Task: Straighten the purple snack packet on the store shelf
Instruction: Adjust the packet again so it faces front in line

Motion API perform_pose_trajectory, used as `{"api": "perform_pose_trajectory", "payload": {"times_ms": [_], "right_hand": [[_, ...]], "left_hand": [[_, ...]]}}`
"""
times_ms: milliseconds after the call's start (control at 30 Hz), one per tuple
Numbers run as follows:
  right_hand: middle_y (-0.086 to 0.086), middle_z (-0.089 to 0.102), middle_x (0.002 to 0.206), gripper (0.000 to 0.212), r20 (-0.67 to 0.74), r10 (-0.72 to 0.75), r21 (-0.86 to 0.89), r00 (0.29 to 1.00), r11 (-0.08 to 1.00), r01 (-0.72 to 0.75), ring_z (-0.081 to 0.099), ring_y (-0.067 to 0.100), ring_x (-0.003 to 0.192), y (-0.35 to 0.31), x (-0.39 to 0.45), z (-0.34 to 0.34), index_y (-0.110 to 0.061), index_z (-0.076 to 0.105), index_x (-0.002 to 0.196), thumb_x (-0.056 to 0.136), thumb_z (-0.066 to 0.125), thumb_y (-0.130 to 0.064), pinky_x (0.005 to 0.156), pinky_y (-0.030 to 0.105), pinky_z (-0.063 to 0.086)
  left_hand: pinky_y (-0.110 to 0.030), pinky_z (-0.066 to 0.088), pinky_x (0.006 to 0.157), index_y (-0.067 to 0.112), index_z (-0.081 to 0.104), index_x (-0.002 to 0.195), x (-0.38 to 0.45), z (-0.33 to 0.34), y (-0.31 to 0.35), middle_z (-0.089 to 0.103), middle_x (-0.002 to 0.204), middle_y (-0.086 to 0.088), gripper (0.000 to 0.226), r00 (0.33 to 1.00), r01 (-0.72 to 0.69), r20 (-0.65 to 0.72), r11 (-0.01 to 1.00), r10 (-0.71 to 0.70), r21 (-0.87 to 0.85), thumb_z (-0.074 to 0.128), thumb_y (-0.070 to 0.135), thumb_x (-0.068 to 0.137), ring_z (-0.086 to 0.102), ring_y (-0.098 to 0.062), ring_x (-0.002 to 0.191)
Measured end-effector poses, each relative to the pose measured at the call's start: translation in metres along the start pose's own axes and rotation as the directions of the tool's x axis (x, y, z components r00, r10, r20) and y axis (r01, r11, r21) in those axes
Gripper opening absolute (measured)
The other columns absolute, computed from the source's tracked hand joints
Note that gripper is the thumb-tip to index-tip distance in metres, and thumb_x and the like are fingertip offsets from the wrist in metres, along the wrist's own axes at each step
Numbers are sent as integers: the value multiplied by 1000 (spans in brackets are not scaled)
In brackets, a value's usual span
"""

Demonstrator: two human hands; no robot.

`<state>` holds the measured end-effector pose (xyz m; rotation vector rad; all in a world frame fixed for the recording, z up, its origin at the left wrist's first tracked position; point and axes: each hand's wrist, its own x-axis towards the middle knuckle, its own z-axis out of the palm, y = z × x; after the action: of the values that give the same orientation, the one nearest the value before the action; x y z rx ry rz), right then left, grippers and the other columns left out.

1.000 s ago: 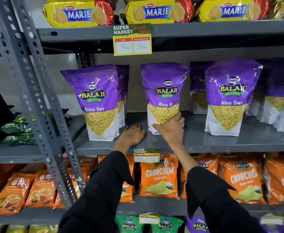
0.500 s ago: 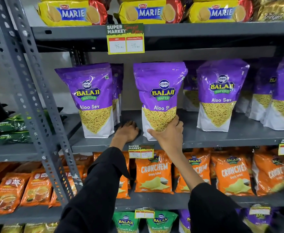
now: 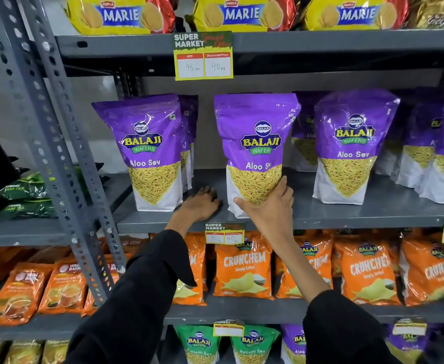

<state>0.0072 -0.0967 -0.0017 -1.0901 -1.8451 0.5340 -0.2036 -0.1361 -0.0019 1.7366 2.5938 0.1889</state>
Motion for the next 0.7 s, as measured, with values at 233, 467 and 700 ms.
{"api": "perform_pose_trajectory", "payload": {"times_ms": [233, 467, 700], "right_hand": [[17, 33, 151, 136, -13, 5, 28, 1000, 1000, -4, 41, 38, 138, -2, 2, 13, -6, 4, 159, 64, 86, -59, 103, 52, 47], [18, 34, 151, 134, 0, 7, 19, 1000, 1000, -7, 42, 37, 138, -3, 13, 22, -4, 5, 158, 66, 84, -61, 102, 50, 48], [19, 35, 147, 134, 23, 2, 33, 1000, 999, -3, 42, 38, 136, -3, 29, 29, -3, 6, 158, 65, 86, -57, 102, 50, 47]], "left_hand": [[-50, 16, 124, 9, 26, 156, -4, 4, 3, 19, 166, -12, 60, 1000, 0, -21, 997, 1, 76, 22, 40, 105, 14, -28, 155], [-49, 18, 123, 8, 28, 154, -2, 7, 1, 26, 163, -14, 60, 999, 15, -44, 999, -13, 43, 23, 40, 103, 21, -28, 152], [-49, 14, 124, 7, 23, 156, -5, 6, 3, 23, 165, -15, 62, 998, 10, -54, 999, -8, 39, 21, 40, 104, 19, -29, 153]]}}
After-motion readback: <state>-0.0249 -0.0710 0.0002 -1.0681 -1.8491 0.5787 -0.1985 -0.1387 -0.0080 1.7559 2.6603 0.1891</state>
